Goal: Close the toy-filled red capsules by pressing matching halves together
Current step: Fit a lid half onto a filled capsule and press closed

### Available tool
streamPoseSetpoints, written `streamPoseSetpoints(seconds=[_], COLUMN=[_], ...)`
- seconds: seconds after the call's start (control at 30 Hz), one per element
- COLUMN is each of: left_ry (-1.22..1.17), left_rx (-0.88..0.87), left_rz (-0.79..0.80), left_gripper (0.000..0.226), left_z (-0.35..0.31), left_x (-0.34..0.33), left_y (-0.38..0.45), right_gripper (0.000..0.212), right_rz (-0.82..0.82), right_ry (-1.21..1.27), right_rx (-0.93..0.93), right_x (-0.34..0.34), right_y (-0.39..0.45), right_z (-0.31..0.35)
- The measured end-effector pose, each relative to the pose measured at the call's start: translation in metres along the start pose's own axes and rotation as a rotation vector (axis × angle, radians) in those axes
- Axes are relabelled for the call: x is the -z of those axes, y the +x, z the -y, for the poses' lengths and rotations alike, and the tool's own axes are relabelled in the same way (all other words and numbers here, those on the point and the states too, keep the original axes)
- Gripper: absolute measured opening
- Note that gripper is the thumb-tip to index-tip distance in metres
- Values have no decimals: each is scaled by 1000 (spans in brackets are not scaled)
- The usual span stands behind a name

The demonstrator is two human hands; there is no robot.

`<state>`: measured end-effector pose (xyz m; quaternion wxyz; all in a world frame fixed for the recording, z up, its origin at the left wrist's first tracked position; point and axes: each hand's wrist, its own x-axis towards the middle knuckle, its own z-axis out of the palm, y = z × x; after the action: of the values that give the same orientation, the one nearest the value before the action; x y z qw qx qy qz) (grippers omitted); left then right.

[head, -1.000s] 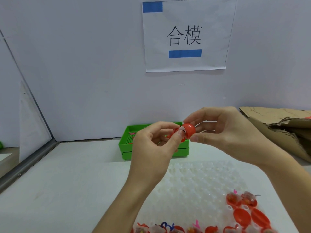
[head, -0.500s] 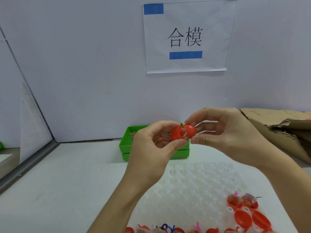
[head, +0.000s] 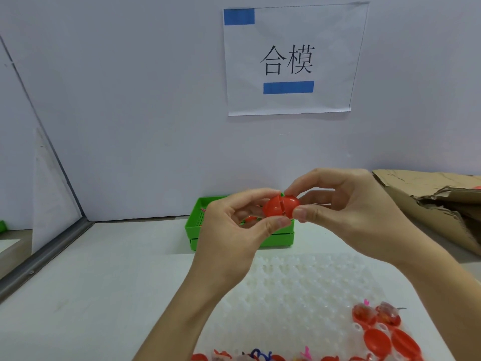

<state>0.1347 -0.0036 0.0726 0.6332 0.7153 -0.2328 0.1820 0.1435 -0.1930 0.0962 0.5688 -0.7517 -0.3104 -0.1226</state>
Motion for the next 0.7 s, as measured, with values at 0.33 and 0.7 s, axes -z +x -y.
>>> streamPoseSetpoints(seconds=[0.33,0.7], left_ry=[0,-18], left_rx=[23,-13], left_rz=[4,1], left_gripper=[35,35], left_z=[0,0], left_x=[-1,0], left_y=[0,1], right_gripper=[23,20], right_rz=[-70,-74], right_ry=[-29,23], right_rx=[12,23], right_x=[-7,-9], right_y=[2,2], right_z=[-3,-3])
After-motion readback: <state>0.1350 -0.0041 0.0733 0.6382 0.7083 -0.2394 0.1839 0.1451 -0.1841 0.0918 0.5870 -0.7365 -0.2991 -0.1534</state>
